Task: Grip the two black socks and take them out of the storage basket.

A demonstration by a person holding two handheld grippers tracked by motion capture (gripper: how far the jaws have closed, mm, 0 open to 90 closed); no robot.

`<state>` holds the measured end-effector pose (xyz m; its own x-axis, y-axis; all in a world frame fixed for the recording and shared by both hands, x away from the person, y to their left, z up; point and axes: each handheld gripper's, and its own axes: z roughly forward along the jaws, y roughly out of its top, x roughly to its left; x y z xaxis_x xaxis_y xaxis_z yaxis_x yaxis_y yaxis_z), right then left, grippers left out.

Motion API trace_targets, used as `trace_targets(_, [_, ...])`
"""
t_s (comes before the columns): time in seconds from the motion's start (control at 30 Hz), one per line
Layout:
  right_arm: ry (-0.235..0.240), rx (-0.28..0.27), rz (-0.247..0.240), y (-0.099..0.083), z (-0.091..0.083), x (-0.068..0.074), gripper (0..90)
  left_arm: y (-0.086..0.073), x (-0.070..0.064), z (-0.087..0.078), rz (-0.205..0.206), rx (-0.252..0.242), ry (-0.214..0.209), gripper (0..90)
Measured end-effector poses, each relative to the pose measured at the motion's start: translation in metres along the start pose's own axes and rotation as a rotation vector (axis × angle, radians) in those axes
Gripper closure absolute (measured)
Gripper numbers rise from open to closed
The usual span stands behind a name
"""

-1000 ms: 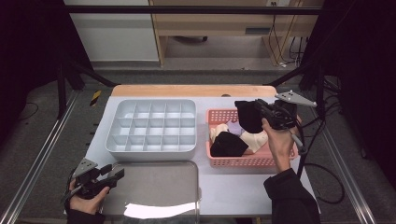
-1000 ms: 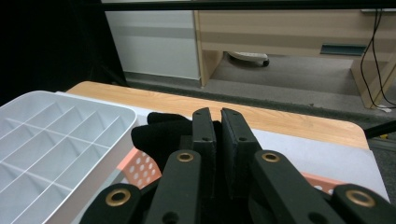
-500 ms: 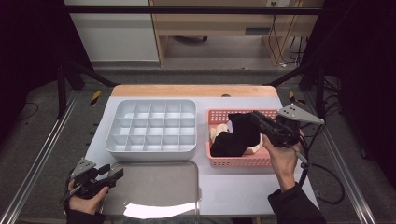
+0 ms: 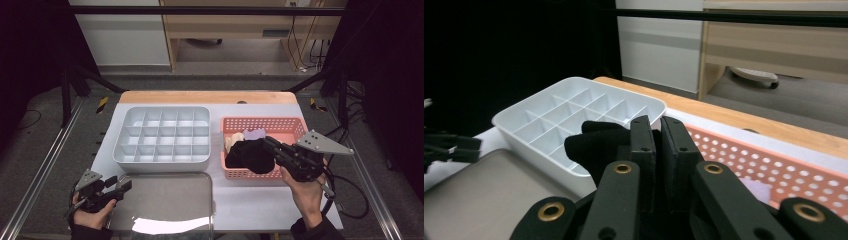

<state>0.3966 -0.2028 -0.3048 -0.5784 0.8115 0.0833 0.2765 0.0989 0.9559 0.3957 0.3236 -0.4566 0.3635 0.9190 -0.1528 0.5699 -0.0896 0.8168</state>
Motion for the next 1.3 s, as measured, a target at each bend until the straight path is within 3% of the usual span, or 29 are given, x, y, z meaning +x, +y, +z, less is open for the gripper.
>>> trace_targets(0.33, [0.086, 0.042, 0.011, -0.033, -0.004, 0.021, 85.0, 0.000, 0.001, -0.001, -0.003, -0.008, -0.001, 35.0])
trace_targets(0.77, [0.119, 0.178, 0.068, -0.093, 0.011, 0.028, 84.8, 0.001, 0.000, -0.003, 0.003, -0.023, -0.007, 33.7])
trace_targets(0.93, [0.107, 0.236, 0.093, -0.115, 0.019, 0.025, 84.6, 0.001, -0.001, -0.003, 0.013, -0.015, -0.008, 33.9])
trace_targets(1.1, [0.074, 0.288, 0.120, -0.133, 0.030, 0.018, 84.3, 0.001, 0.000, 0.001, 0.029, 0.010, 0.005, 28.2])
trace_targets(1.3, [0.050, 0.353, 0.119, -0.148, 0.047, 0.013, 83.0, 0.000, 0.000, 0.001, 0.019, 0.000, 0.030, 30.3])
